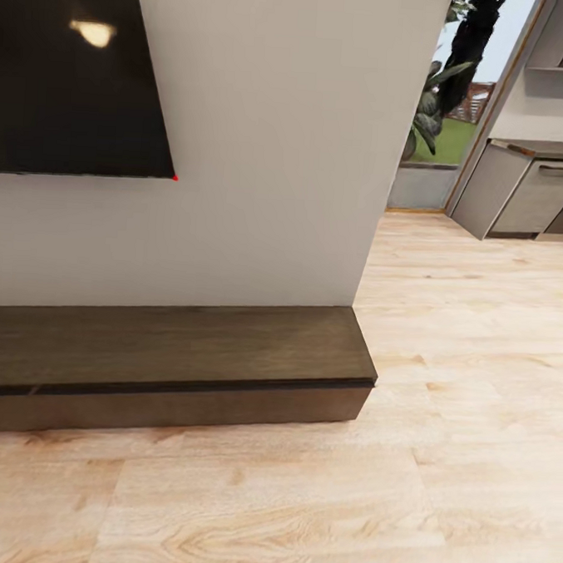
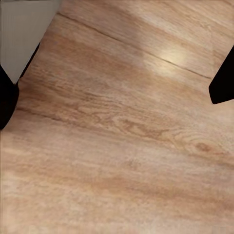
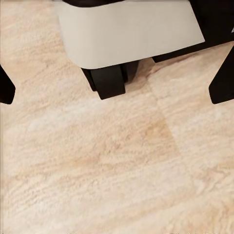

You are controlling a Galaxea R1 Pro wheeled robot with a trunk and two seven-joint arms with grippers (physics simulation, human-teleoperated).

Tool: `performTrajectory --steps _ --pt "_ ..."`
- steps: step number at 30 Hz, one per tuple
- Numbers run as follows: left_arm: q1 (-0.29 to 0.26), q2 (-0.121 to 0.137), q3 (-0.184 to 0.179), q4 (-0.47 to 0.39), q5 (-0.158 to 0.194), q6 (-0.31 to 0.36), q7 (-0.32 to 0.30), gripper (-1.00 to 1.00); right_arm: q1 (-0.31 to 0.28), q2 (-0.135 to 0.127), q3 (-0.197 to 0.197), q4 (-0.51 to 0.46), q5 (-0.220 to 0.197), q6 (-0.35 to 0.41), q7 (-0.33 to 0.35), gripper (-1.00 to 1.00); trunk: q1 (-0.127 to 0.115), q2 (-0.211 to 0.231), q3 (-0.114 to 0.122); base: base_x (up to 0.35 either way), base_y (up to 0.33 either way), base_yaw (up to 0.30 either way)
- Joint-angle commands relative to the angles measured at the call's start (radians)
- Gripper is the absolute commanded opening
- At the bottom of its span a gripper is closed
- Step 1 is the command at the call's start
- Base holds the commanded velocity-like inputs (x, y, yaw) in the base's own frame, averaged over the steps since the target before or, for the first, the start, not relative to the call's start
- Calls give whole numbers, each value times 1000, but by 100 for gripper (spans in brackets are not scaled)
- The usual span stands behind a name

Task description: Place each of the two pumpkins and all three candles from the living room inside a cabinet in the living room (use any cabinet), then make sure every cabinet is closed, and position the cauldron so it is next to a table in the living room.

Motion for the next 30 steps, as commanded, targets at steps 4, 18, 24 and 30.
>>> performTrajectory --steps 4,18,24,30 --pt "0 -7 -8 3 9 -11 2 100 -1 0 7 3 -7 -5 -2 100 -16 28 12 0 0 0" --pt "0 -15 -3 1 14 -13 7 100 0 6 8 -2 1 -5 -7 100 -27 49 21 0 0 0" --pt "0 -27 -4 3 15 -13 7 100 0 7 9 -1 -1 -4 -8 100 -27 49 21 0 0 0" --pt "0 -59 -4 3 16 -13 6 100 0 6 9 -1 -2 -4 -8 100 -27 49 21 0 0 0"
